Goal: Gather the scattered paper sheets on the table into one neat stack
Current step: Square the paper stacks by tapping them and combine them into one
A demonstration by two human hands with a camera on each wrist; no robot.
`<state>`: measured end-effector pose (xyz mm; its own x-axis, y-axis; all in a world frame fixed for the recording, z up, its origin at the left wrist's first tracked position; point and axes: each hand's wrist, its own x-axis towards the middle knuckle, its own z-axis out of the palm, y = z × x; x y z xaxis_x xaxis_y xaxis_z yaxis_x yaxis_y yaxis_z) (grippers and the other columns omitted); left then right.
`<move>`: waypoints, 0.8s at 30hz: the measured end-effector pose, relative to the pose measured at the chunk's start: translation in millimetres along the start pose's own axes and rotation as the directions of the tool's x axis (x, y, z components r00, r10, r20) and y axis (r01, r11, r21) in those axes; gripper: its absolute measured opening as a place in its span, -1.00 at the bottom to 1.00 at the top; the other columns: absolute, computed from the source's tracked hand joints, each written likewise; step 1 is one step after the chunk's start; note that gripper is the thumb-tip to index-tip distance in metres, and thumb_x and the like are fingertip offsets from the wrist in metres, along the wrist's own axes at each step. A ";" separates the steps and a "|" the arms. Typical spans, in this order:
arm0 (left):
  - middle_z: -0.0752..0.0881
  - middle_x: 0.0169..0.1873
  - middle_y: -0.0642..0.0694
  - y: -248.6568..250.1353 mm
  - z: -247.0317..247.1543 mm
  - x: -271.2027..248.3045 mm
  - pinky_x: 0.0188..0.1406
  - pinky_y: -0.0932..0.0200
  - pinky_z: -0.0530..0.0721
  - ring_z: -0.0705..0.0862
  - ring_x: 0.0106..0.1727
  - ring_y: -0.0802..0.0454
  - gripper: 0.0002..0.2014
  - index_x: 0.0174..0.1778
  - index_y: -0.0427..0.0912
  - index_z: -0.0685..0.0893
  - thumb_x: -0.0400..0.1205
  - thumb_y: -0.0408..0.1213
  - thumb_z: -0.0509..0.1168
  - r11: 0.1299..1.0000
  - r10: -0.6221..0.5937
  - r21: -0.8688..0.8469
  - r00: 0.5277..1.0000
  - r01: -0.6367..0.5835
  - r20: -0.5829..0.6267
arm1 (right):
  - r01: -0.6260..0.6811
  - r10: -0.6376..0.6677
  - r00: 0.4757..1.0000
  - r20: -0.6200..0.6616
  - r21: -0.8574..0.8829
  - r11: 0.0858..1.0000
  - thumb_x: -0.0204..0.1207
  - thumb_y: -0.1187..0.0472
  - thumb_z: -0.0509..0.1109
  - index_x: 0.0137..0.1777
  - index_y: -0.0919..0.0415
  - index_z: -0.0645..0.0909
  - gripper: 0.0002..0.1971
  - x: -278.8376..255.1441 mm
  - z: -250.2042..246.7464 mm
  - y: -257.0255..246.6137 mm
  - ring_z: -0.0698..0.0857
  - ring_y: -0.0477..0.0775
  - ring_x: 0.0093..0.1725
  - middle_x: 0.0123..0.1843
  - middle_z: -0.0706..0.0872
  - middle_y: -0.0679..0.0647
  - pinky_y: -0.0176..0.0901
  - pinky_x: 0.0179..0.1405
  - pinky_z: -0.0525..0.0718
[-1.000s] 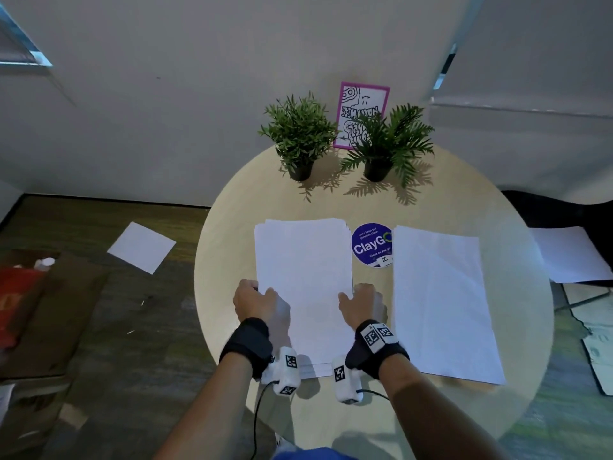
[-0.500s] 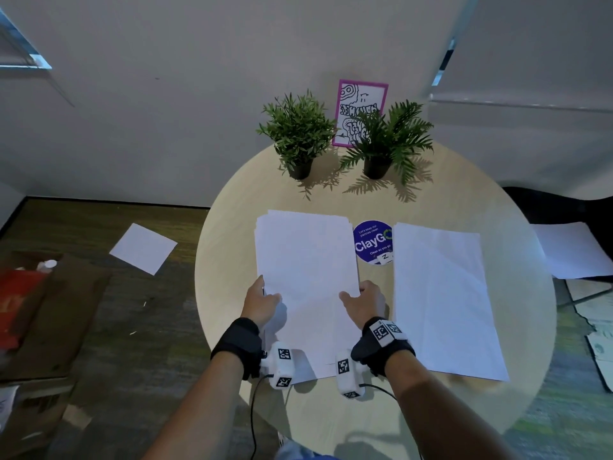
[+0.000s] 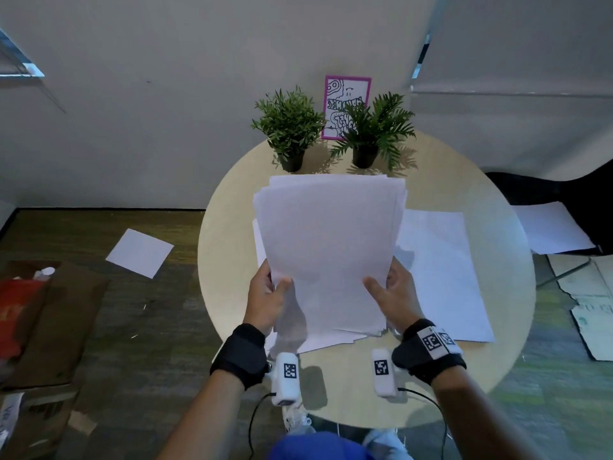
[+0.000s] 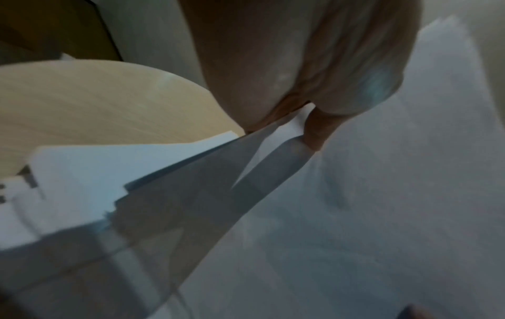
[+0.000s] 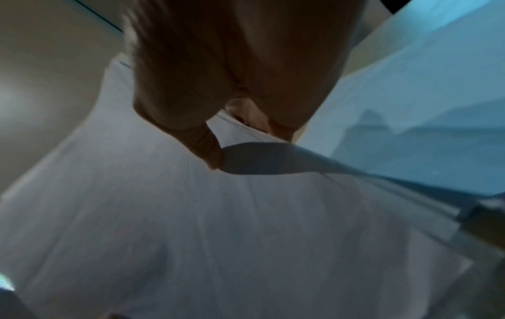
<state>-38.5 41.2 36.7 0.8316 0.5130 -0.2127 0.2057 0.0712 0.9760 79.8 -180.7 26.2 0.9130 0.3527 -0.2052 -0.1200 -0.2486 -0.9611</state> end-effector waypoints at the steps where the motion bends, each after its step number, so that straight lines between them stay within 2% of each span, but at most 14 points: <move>1: 0.78 0.18 0.07 2.8 3.4 -8.2 0.27 0.21 0.63 0.71 0.26 0.10 -0.55 0.31 0.01 0.61 0.65 -0.61 0.25 0.999 0.037 -0.019 0.999 -0.037 0.012 | 0.026 -0.026 1.000 -0.011 0.004 1.000 0.55 0.43 0.44 0.34 0.09 0.61 -0.60 -10.6 -6.3 -2.9 0.78 -0.01 0.21 0.20 0.81 -0.02 0.11 0.28 0.72; 4: 0.75 0.25 -0.05 5.6 14.6 -33.8 0.31 0.04 0.66 0.69 0.31 -0.03 -0.62 0.38 -0.18 0.58 0.66 -0.54 0.29 0.993 0.115 -0.043 0.993 -0.113 0.037 | 0.085 -0.084 0.996 -0.042 0.035 0.996 0.59 0.45 0.40 0.19 -0.01 0.66 -0.65 -41.1 -24.1 -6.1 0.80 0.02 0.18 0.15 0.83 -0.02 0.05 0.20 0.74; 6: 0.73 0.27 -0.10 4.5 24.2 -51.0 0.31 -0.14 0.67 0.68 0.32 -0.11 -0.65 0.39 -0.22 0.56 0.68 -0.46 0.30 0.990 0.138 -0.047 0.989 -0.136 0.050 | 0.126 -0.125 0.991 -0.053 0.019 0.992 0.61 0.46 0.37 0.20 -0.02 0.64 -0.65 -60.5 -36.5 -6.2 0.79 -0.06 0.16 0.15 0.82 -0.04 -0.12 0.13 0.73; 8: 0.72 0.27 -0.13 2.5 32.6 -67.1 0.30 -0.26 0.66 0.67 0.32 -0.16 -0.65 0.40 -0.21 0.56 0.68 -0.43 0.30 0.989 0.145 -0.032 0.989 -0.144 0.042 | 0.171 -0.172 0.983 -0.059 -0.025 0.985 0.62 0.48 0.35 0.19 0.07 0.63 -0.69 -77.7 -50.4 -4.0 0.78 -0.12 0.09 0.12 0.81 0.02 -0.26 0.04 0.72; 11: 0.72 0.22 -0.12 1.0 46.8 -91.4 0.28 -0.37 0.63 0.66 0.29 -0.21 -0.67 0.31 -0.06 0.60 0.64 -0.39 0.29 0.986 0.166 0.017 0.986 -0.166 0.004 | 0.275 -0.281 0.957 -0.066 -0.090 0.957 0.60 0.51 0.38 0.13 0.12 0.62 -0.73 -99.9 -70.5 -0.6 0.75 0.00 0.00 0.03 0.79 0.14 -0.22 -0.04 0.71; 13: 0.73 0.15 -0.06 4.9 59.5 -107.4 0.25 -0.25 0.67 0.66 0.23 -0.15 -0.68 0.21 0.06 0.61 0.61 -0.39 0.25 0.985 0.167 0.044 0.986 -0.166 -0.018 | 0.295 -0.308 0.946 -0.103 -0.124 0.947 0.56 0.53 0.41 0.02 0.08 0.60 -0.70 -109.7 -80.8 5.1 0.71 -0.21 -0.11 -0.07 0.77 0.04 -0.31 -0.12 0.60; 15: 0.73 0.11 -0.01 5.9 71.4 -121.8 0.19 -0.02 0.68 0.67 0.19 -0.03 -0.69 0.20 0.04 0.59 0.61 -0.39 0.23 0.982 0.189 0.031 0.982 -0.188 -0.030 | 0.279 -0.287 0.947 -0.142 -0.074 0.957 0.55 0.53 0.42 0.00 0.15 0.59 -0.75 -118.8 -88.6 11.2 0.67 -0.40 -0.14 -0.09 0.75 -0.05 -0.43 -0.11 0.57; 16: 0.73 0.12 -0.02 3.4 75.9 -127.3 0.18 0.06 0.66 0.67 0.19 0.01 -0.70 0.21 0.00 0.58 0.60 -0.39 0.23 0.981 0.192 0.016 0.981 -0.192 -0.034 | 0.278 -0.282 0.947 -0.154 -0.046 0.960 0.55 0.53 0.42 0.00 0.17 0.58 -0.76 -122.7 -91.8 15.0 0.66 -0.43 -0.15 -0.09 0.75 -0.07 -0.48 -0.09 0.58; 18: 0.71 0.16 -0.06 -4.9 82.1 -135.2 0.20 0.09 0.64 0.67 0.21 0.05 -0.67 0.28 -0.10 0.54 0.58 -0.34 0.27 0.981 0.193 0.000 0.980 -0.193 -0.041 | 0.248 -0.251 0.955 -0.160 -0.042 0.968 0.53 0.51 0.46 -0.04 0.07 0.57 -0.70 -129.0 -96.6 27.0 0.66 -0.38 -0.20 -0.14 0.74 -0.07 -0.44 -0.11 0.59; 20: 0.68 0.23 -0.09 -16.8 86.0 -139.7 0.22 0.14 0.64 0.66 0.27 0.05 -0.52 0.38 -0.19 0.47 0.52 -0.26 0.38 0.983 0.180 -0.019 0.983 -0.181 -0.036 | 0.202 -0.207 0.971 -0.117 -0.054 0.978 0.49 0.46 0.53 -0.01 0.00 0.58 -0.67 -133.6 -99.6 41.9 0.71 -0.27 -0.14 -0.12 0.75 -0.07 -0.35 -0.10 0.64; 22: 0.65 0.29 -0.07 -22.2 90.3 -142.2 0.27 0.18 0.64 0.64 0.33 0.03 -0.41 0.46 -0.21 0.41 0.52 -0.28 0.42 0.987 0.161 -0.024 0.986 -0.162 -0.031 | 0.167 -0.168 0.981 -0.102 -0.014 0.986 0.49 0.44 0.54 0.14 0.04 0.60 -0.64 -137.4 -97.5 49.2 0.78 -0.05 0.06 0.06 0.80 0.01 -0.19 0.05 0.73; 23: 0.65 0.30 -0.05 -23.3 93.3 -143.1 0.30 0.19 0.63 0.63 0.35 0.04 -0.42 0.47 -0.19 0.40 0.53 -0.33 0.41 0.987 0.157 -0.025 0.987 -0.158 -0.034 | 0.149 -0.148 0.982 -0.117 0.005 0.989 0.50 0.43 0.53 0.18 0.07 0.60 -0.65 -138.7 -95.6 51.1 0.79 0.01 0.09 0.10 0.80 0.04 -0.17 0.08 0.74; 24: 0.65 0.30 -0.03 -23.4 96.3 -143.6 0.32 0.21 0.62 0.62 0.36 0.05 -0.44 0.47 -0.17 0.40 0.54 -0.36 0.39 0.987 0.155 -0.026 0.987 -0.156 -0.037 | 0.138 -0.135 0.982 -0.136 0.013 0.990 0.51 0.43 0.51 0.18 0.12 0.60 -0.68 -139.7 -92.8 51.0 0.80 -0.06 0.07 0.09 0.81 0.04 -0.23 0.05 0.74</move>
<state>-113.1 -116.5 39.9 0.8337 0.5492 -0.0569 0.0600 0.0123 0.9981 -17.6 -326.4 22.9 0.9653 0.2570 -0.0469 0.0017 -0.1857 -0.9826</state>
